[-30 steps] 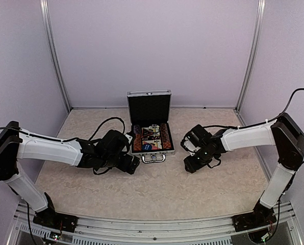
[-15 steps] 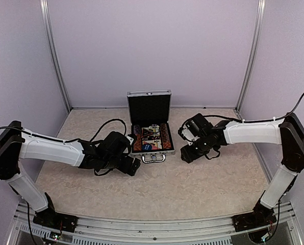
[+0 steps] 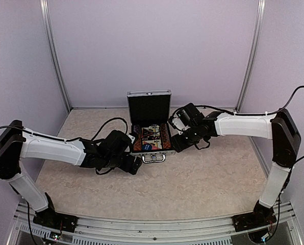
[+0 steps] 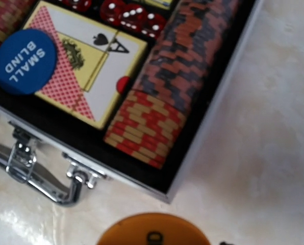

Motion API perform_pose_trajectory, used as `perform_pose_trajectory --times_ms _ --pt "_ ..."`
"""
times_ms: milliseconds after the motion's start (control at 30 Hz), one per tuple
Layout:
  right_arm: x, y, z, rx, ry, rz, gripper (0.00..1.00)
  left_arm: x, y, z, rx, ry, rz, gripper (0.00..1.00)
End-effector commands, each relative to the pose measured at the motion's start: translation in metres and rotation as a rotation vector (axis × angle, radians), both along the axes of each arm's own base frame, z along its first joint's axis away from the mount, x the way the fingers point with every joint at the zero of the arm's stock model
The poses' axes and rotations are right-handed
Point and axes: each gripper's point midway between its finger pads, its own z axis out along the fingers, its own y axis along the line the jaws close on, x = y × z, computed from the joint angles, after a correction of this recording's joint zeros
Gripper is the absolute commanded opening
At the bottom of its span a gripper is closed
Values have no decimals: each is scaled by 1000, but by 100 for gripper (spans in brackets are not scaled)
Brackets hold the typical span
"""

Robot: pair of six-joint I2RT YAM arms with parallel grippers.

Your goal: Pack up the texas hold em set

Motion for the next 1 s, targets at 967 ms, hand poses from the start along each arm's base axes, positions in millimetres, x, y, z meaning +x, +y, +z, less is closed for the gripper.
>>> perform_pose_trajectory --times_ms 967 --pt "-48 -3 -56 -92 45 93 80 12 5 42 -174 28 117 99"
